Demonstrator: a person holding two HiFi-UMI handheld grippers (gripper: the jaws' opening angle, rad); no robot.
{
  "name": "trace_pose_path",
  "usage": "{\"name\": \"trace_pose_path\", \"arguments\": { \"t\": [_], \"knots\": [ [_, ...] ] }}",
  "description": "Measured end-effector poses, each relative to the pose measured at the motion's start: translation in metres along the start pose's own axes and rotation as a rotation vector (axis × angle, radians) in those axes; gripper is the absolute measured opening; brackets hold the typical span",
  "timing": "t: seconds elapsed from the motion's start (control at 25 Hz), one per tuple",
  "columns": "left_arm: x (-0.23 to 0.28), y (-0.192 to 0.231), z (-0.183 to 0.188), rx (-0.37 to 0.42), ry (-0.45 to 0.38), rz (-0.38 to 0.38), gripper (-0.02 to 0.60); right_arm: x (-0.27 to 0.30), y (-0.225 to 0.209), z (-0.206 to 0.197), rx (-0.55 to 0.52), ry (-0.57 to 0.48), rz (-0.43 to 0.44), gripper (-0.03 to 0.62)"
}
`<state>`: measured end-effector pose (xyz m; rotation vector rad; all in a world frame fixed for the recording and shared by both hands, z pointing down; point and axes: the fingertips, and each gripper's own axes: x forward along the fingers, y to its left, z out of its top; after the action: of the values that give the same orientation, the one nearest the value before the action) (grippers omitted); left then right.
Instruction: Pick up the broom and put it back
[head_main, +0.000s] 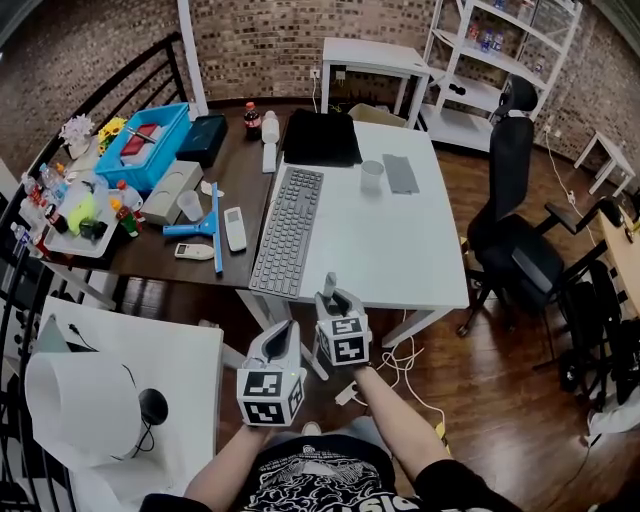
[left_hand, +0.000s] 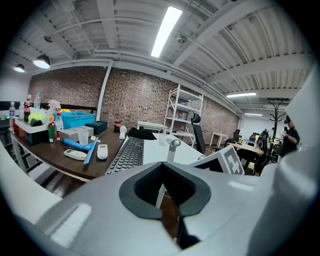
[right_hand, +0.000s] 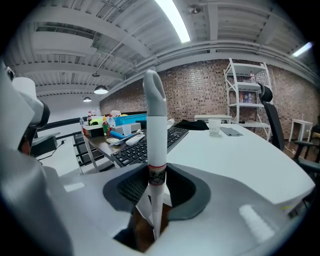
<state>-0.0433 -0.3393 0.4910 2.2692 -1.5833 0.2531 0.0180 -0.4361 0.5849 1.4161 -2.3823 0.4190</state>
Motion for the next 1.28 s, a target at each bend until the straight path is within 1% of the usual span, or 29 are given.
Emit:
{"name": "trace_pose_path", "arguments": {
  "t": [0.36, 0.6, 0.68, 0.76, 0.8, 0.96, 1.28],
  "knots": [
    [0.006, 0.003, 0.003, 0.003, 0.005, 0.011, 0.006, 0.014, -0.01, 0.003, -0.01, 0.014, -0.004, 0.101],
    [0.009, 0.001, 0.002, 0.006, 0.01, 0.012, 0.006, 0.012, -0.009, 0.009, -0.028, -0.001, -0.001, 0.104],
    [0.01, 0.001, 0.002, 0.006, 0.01, 0.013, 0.006, 0.012, -0.008, 0.009, -0.023, 0.0, 0.01, 0.112],
    [0.01, 0.002, 0.002, 0.004, 0.01, 0.013, 0.006, 0.013, -0.007, 0.006, -0.006, 0.006, 0.024, 0.143],
    [0.01, 0.002, 0.002, 0.003, 0.01, 0.013, 0.006, 0.013, -0.007, 0.004, 0.001, 0.01, 0.029, 0.148],
    [0.009, 0.0, 0.001, 0.003, 0.009, 0.01, 0.006, 0.012, -0.005, -0.004, 0.004, 0.025, 0.034, 0.149],
    [0.004, -0.003, 0.0, 0.001, 0.005, 0.006, 0.006, 0.006, -0.001, -0.001, -0.01, 0.026, 0.038, 0.149]
  ]
}}
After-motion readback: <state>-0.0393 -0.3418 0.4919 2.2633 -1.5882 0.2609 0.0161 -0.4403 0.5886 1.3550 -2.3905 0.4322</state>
